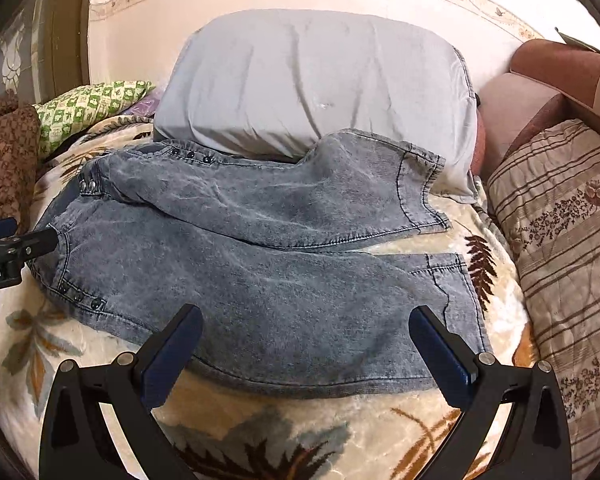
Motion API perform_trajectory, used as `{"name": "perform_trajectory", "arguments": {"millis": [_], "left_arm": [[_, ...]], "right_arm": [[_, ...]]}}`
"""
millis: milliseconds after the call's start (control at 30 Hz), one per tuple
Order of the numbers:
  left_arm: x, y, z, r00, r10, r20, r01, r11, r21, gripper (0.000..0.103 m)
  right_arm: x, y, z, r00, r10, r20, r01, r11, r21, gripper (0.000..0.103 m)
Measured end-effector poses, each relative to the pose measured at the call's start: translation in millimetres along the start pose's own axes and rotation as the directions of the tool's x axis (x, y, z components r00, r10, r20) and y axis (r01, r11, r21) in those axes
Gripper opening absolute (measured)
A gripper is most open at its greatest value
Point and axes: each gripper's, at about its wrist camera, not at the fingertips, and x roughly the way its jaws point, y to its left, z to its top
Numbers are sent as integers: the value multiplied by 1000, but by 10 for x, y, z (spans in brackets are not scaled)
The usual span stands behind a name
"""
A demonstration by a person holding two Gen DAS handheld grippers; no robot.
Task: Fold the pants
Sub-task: 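Move both tools toward the jeans waistband near the pillow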
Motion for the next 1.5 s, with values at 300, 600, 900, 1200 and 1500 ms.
{"name": "perform_trajectory", "arguments": {"millis": [300,600,900,1200,1500], "left_arm": [[194,46,314,1000,16,0,-16,1000,10,93],[511,160,610,999,41,-17,-41,999,0,93],[947,424,961,995,88,-48,-89,996,-12,93],[1489,699,1240,988,123,-94,-127,991,-40,93],[1950,854,1582,986,121,-113,-128,990,-60,93]], "right_arm": [[173,-80,197,1000,14,-6,-14,1000,10,102],[409,-147,490,1000,21,-4,-21,1000,2,102],[681,-255,861,999,53,-9,-53,999,-9,102],[1151,-409,1213,998,39,-39,-38,999,31,102],[1564,-521,1417,997,33,-65,-27,996,82,102]]}}
